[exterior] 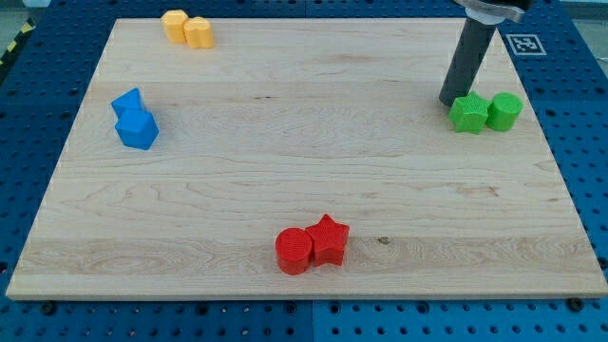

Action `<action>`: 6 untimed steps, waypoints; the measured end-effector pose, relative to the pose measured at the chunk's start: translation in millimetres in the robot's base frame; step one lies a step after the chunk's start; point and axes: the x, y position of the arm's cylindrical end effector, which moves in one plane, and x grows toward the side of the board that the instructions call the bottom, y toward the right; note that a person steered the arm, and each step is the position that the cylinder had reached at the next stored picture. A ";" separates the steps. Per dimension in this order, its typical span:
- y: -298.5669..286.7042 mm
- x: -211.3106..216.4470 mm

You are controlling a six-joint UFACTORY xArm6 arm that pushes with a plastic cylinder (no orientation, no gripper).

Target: Point your arm at the bottom side of the red star

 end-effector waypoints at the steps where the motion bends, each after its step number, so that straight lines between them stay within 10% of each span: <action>1: -85.4 -2.6; 4: -119.3 208.3; 6: -126.8 249.2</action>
